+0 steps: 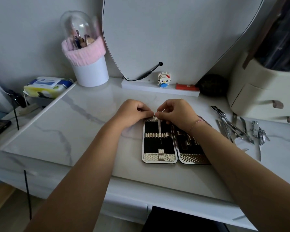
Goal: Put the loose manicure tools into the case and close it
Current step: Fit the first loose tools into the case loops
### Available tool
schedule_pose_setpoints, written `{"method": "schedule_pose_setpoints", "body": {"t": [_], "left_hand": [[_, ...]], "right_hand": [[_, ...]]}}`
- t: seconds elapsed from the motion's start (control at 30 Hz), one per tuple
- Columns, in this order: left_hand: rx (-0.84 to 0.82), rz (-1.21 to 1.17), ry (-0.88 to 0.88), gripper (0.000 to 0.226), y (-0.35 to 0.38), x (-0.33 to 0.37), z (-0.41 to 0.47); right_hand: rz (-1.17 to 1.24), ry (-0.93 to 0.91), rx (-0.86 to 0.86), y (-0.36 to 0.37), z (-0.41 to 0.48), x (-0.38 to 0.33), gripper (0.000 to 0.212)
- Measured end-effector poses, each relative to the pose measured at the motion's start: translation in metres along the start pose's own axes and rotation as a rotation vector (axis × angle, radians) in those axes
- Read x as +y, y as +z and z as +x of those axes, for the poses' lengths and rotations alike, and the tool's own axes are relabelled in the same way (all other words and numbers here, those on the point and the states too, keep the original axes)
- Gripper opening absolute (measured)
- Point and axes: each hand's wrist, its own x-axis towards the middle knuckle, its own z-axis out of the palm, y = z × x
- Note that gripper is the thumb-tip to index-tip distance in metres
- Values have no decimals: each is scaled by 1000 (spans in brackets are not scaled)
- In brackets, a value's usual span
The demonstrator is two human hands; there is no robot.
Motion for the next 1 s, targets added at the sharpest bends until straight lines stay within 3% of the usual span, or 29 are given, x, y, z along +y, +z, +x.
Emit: {"method": "schedule_pose_setpoints", "body": {"t": [0.2,0.57,0.83,1.0], "left_hand": [[10,-3,-22,7,0,0,-1],[1,20,-23,10,-1,3,-2],[-10,-35,-16,5,-1,1,-2],[-12,-40,0,11,0,0,-1]], "right_hand": [[-180,-87,-58,-3,-7,-3,13],[-234,-112,-35,-3,-12,-4,15],[-79,-57,93,-44,-23,3,12],[-260,96,253,-103,-46,40,13]]}}
